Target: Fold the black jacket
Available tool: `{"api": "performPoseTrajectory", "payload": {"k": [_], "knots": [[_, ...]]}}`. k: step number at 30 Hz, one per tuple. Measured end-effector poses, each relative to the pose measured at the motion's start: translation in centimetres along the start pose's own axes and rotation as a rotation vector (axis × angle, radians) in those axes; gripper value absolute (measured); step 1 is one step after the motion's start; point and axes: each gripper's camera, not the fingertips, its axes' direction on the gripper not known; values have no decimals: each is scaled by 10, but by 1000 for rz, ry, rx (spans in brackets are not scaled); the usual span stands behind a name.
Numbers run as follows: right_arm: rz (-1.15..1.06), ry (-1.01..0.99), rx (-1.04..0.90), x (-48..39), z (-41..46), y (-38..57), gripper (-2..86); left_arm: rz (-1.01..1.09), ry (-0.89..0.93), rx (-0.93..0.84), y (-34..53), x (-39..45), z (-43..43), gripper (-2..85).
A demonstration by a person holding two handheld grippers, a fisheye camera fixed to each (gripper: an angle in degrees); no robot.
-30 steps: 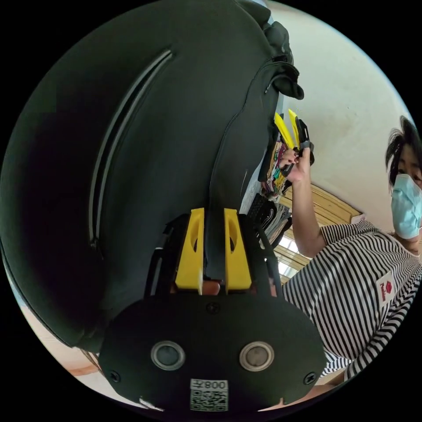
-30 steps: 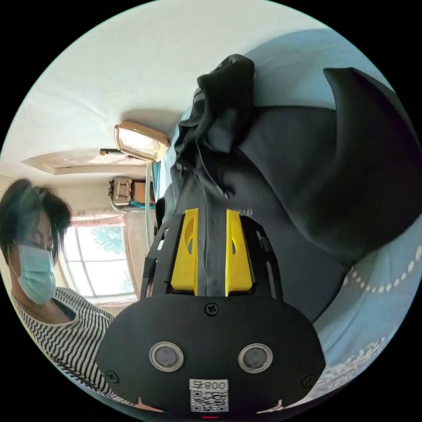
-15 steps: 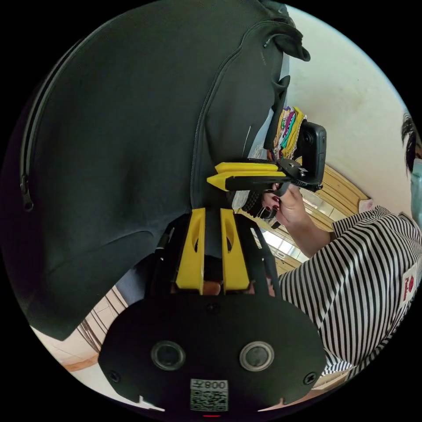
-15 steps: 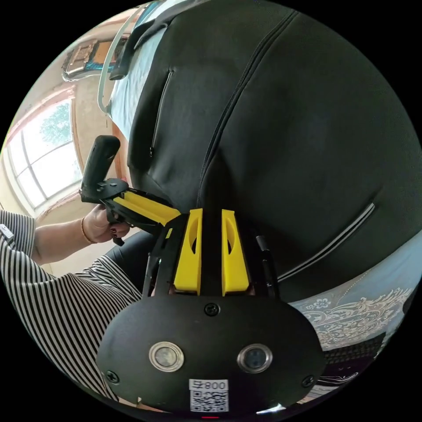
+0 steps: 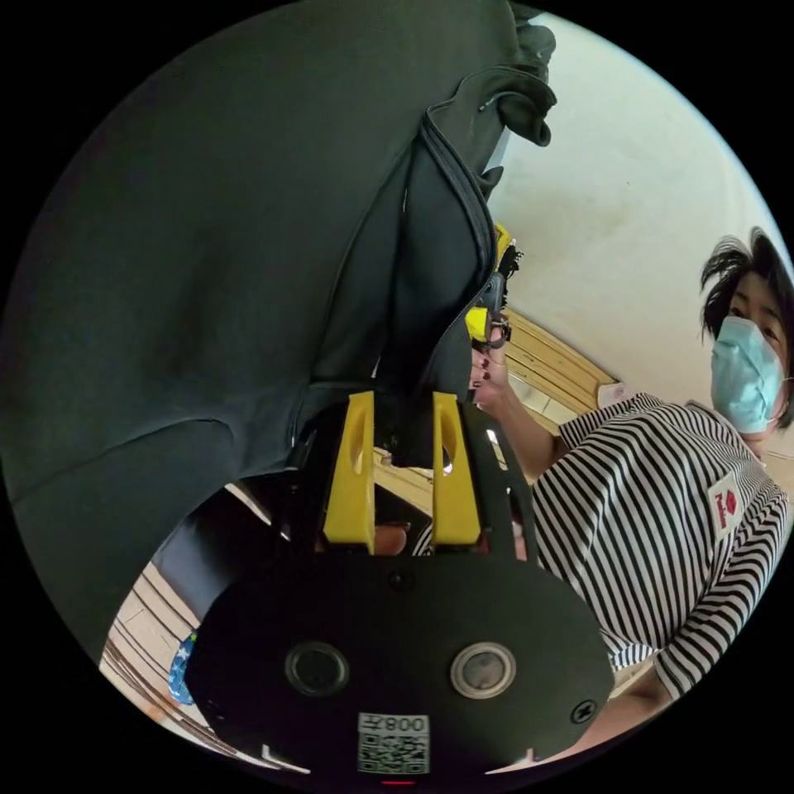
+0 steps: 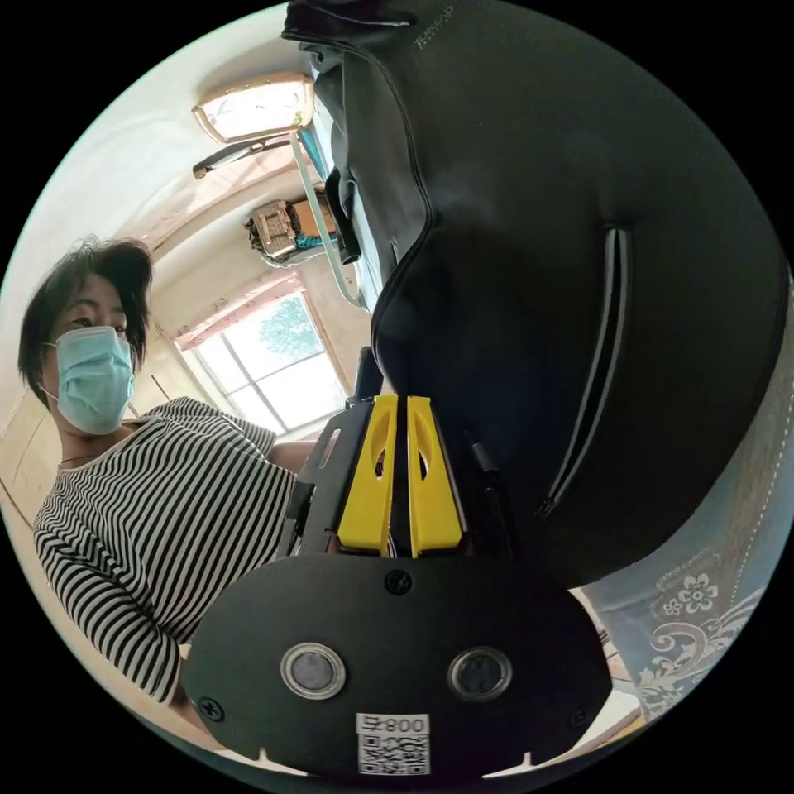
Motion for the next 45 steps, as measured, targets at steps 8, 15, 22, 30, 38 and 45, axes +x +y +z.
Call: {"api": "performPoseTrajectory", "payload": {"k": [8, 15, 22, 30, 38, 45], "knots": [[16, 63, 9, 9, 27, -7, 32, 57, -143, -13, -4, 19, -1, 25], [14, 338, -10, -8, 56, -13, 37, -85, -425, -40, -18, -6, 14, 22], [-66, 552, -33, -38, 75, 7, 21, -77, -590, 15, -22, 22, 35, 8], [-146, 767, -200, -35, 144, 24, 3, 73, -616, -59, -82, 38, 99, 1], [-138, 752, -132, -55, 154, 27, 1, 168, -728, -2, -103, 81, 126, 0], [-286, 1023, 186, -121, 107, -29, 1, 433, -1019, 60, -174, 142, 158, 0]]}}
